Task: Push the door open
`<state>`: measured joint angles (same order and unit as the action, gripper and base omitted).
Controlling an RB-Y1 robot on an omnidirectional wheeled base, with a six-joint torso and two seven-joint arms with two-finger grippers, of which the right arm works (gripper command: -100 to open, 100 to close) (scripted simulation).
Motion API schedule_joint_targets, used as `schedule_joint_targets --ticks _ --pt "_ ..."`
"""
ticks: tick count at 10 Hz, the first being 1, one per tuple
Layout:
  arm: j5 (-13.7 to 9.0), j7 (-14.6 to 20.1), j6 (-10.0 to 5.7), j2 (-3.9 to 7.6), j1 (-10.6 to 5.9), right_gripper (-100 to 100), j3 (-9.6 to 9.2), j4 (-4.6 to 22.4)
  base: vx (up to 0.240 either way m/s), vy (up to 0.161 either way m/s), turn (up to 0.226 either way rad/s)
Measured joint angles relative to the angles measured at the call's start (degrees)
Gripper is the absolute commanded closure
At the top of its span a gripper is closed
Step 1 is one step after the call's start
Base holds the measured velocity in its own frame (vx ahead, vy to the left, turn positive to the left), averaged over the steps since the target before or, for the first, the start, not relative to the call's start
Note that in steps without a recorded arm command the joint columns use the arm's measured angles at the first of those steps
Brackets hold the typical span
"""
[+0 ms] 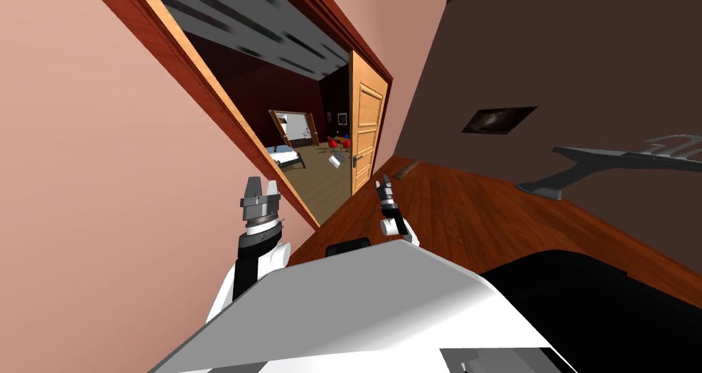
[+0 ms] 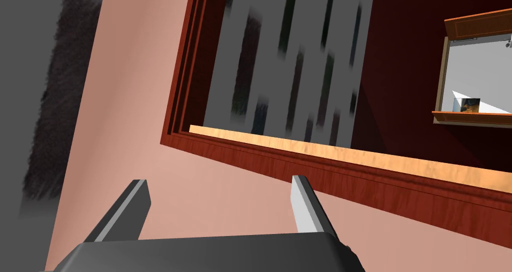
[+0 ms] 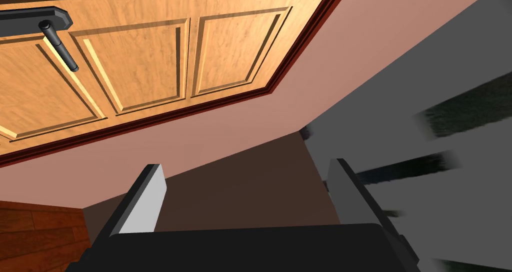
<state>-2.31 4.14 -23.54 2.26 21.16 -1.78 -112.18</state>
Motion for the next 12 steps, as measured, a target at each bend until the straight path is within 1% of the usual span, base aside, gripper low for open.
schedule_joint_targets --ticks 4,6,8,9,10,11,12 --pt "1.07 1.57 -0.38 0.93 -3.34 -100 -0.6 4.94 0.084 -0.085 0.049" --pt "1.58 2.44 -0.82 1.48 -5.19 -100 -0.83 7.85 0.092 -0.101 0.05" --pt "2.27 3.16 -0.88 1.71 -6.87 -100 -1.32 10.27 0.1 -0.098 0.052" --pt "2.49 3.71 -0.84 2.12 -7.87 -100 -1.38 11.5 0.092 -0.096 0.061" --pt "2.78 4.22 -1.17 2.39 -8.6 -100 -1.56 13.0 0.098 -0.091 0.048" --pt "3.09 4.63 -1.65 2.51 -9.97 -100 -1.67 15.16 0.087 -0.091 0.056" --pt "3.39 5.1 -1.83 2.73 -11.06 -100 -1.82 16.71 0.081 -0.11 0.049"
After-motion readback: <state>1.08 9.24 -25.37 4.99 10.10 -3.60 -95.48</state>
